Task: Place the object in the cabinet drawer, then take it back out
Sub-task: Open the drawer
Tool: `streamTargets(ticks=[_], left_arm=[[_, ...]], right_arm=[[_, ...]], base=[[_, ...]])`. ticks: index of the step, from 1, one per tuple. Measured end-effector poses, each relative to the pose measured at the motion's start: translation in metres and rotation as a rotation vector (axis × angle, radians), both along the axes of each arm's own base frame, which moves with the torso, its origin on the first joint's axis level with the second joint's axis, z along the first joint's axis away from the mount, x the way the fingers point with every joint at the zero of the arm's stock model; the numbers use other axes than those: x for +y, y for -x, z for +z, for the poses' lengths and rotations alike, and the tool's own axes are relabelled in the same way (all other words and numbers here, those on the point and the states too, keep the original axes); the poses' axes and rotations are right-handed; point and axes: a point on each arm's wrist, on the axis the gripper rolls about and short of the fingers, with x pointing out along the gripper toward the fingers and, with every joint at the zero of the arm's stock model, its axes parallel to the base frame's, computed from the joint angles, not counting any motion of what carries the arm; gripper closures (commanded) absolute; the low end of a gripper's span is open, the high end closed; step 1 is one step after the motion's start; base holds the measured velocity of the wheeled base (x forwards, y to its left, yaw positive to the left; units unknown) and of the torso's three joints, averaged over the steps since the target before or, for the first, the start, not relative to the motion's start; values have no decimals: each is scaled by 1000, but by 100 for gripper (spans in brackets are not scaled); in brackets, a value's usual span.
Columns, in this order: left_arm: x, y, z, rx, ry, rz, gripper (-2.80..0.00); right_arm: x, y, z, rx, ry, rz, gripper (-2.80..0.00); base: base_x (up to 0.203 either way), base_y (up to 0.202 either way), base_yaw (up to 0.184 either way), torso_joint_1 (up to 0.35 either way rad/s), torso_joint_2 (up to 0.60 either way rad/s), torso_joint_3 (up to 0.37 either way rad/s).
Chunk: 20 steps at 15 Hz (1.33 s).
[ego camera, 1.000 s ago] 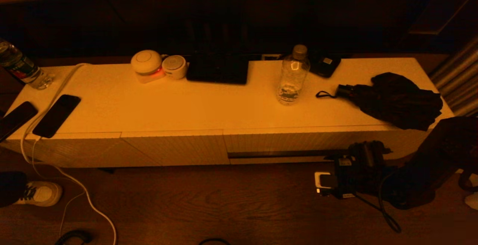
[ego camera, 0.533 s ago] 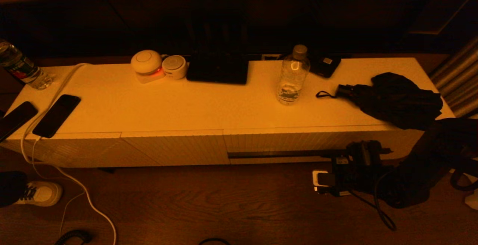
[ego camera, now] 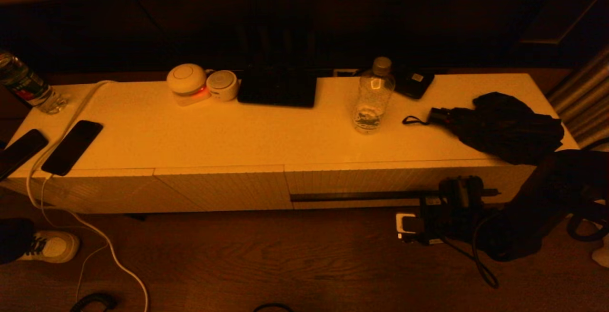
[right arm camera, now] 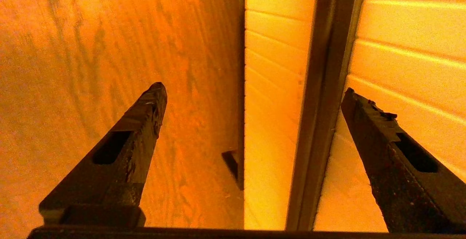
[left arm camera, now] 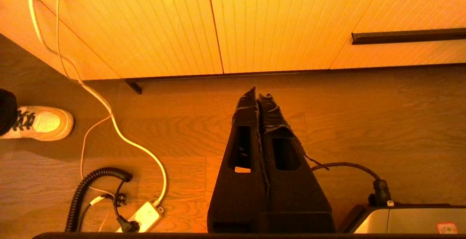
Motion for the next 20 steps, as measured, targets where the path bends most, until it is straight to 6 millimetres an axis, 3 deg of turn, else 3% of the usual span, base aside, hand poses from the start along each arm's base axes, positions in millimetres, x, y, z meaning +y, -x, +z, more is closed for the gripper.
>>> streamTargets(ticks=[11,20], left_arm=[[0,0,0,0,0,0,0],[0,0,0,0,0,0,0]], right_arm=[[3,-24,-8,-53,-8,-4,-280],[-1,-15,-19,-11,1,-11,-280]], base=[[0,0,0,0,0,0],[0,0,0,0,0,0]])
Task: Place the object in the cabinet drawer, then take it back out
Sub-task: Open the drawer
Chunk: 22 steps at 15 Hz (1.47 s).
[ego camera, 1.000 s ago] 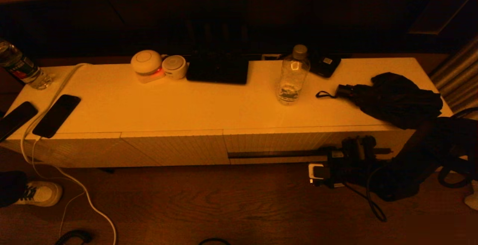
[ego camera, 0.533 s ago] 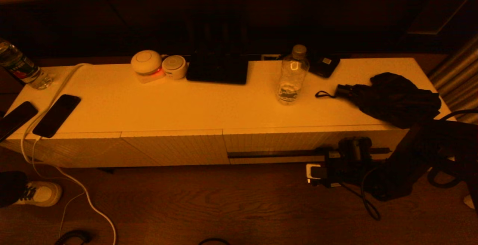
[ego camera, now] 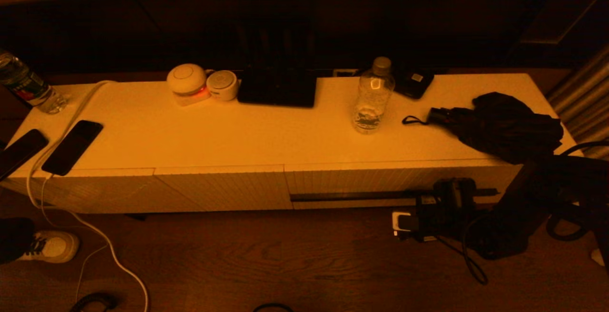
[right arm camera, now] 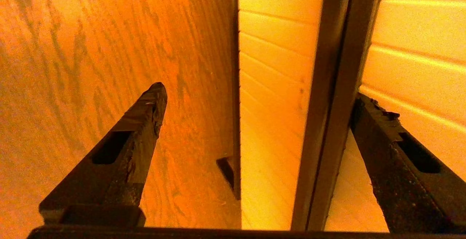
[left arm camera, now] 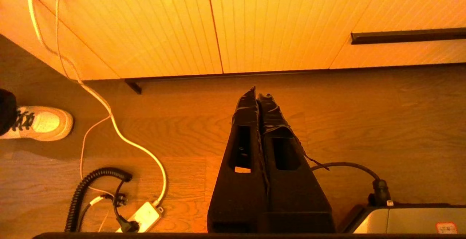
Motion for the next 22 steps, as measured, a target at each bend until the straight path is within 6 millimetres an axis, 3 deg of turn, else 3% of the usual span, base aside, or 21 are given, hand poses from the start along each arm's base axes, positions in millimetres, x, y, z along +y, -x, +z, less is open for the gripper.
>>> streamTargets(ticks=[6,14,19,22], left_arm=[[0,0,0,0,0,0,0],[0,0,0,0,0,0,0],[0,0,0,0,0,0,0],[0,0,0,0,0,0,0]], right_arm=[[-1,20,-9,67,7,2,-280],[-2,64,-25,206,3,10,-280],[1,94,-14,244,10,40,-280],[-1,110,6,217,-1,41,-280]], base=[[0,0,0,0,0,0],[0,0,0,0,0,0],[0,0,0,0,0,0],[0,0,0,0,0,0]])
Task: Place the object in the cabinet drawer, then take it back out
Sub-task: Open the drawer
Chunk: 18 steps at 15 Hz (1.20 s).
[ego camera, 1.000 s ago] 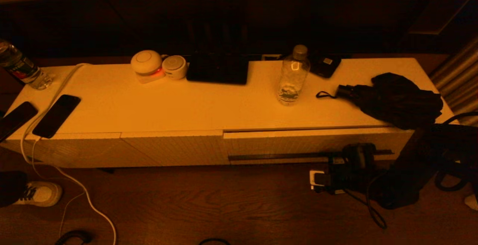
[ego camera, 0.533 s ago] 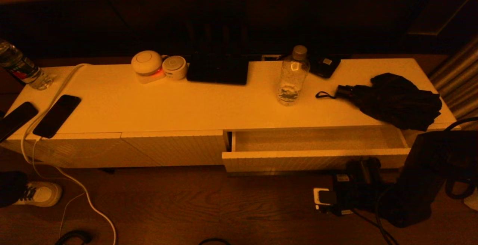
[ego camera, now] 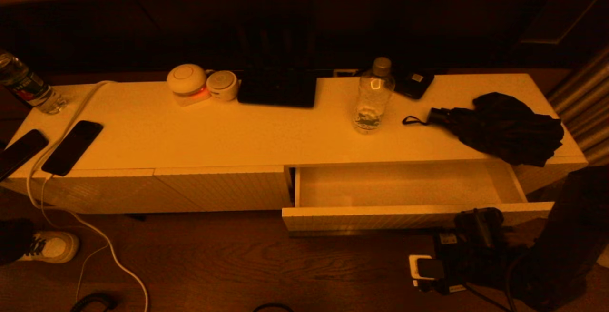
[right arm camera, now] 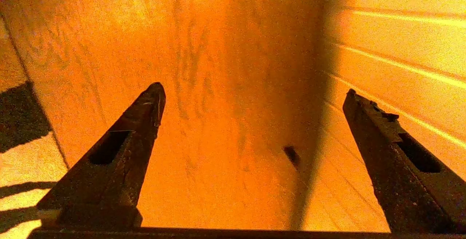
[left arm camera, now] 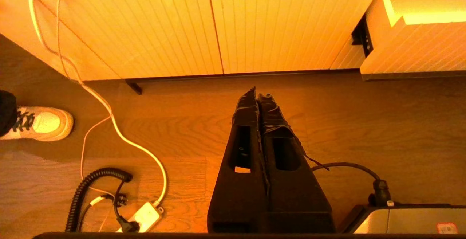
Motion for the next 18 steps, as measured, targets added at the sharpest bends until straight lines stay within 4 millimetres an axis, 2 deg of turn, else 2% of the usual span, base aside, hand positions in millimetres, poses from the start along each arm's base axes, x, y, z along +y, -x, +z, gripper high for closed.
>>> streamTargets(ticks=[1,6,11,13,15,18], left_arm=[[0,0,0,0,0,0,0],[0,0,0,0,0,0,0],[0,0,0,0,0,0,0],[0,0,0,0,0,0,0],[0,0,0,0,0,0,0],[0,0,0,0,0,0,0]], right_arm=[[-1,5,10,-20,-11,-7,0],[-10,39,75,-92,-76,-59,0],[-6,68,146,30,-274,-273,0],[-2,71,171,108,-386,-394,0],[4,71,184,197,-473,-508,0],[16,49,192,259,-605,-674,0]], base=[[0,0,0,0,0,0],[0,0,0,0,0,0],[0,0,0,0,0,0],[0,0,0,0,0,0],[0,0,0,0,0,0],[0,0,0,0,0,0]])
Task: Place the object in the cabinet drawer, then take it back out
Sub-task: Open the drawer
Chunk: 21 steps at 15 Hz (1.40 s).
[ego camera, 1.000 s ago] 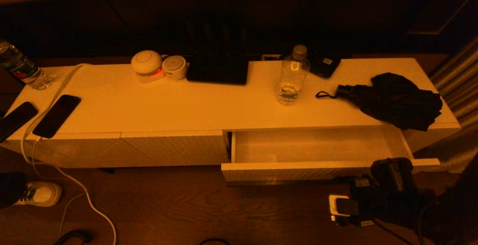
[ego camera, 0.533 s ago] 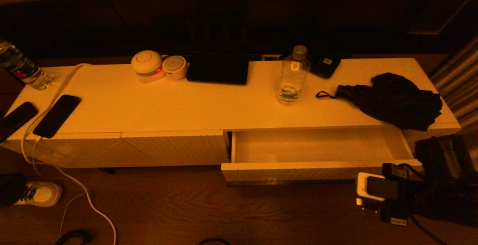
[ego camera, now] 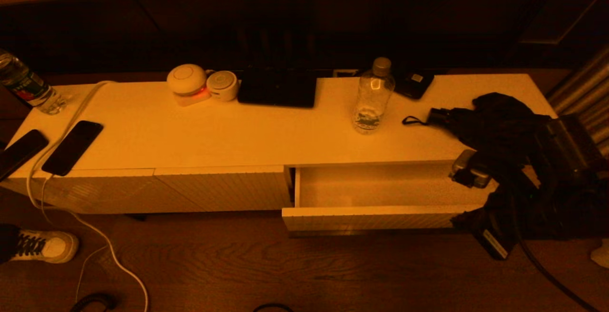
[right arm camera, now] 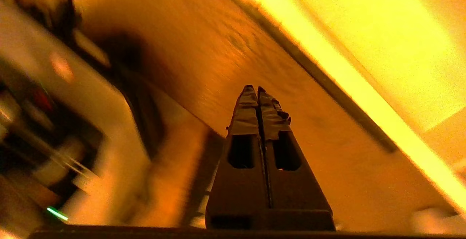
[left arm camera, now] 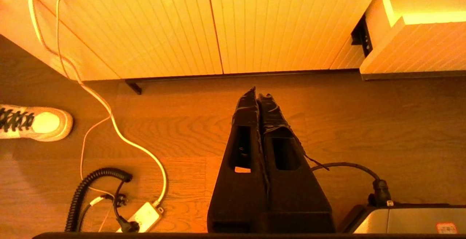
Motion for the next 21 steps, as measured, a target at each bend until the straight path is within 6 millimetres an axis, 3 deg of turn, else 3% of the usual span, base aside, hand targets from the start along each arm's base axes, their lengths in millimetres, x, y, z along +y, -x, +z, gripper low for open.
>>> streamTargets(ticks=[4,11,15,21], left_arm=[[0,0,0,0,0,0,0],[0,0,0,0,0,0,0],[0,0,0,0,0,0,0],[0,0,0,0,0,0,0]], right_arm=[[20,-38,-1,50,-130,-213,0],[42,-105,-14,42,-192,-441,0],[40,-125,-25,40,-177,-485,0],[27,-141,-29,33,-181,-529,0]], base=[[0,0,0,0,0,0],[0,0,0,0,0,0],[0,0,0,0,0,0],[0,0,0,0,0,0]])
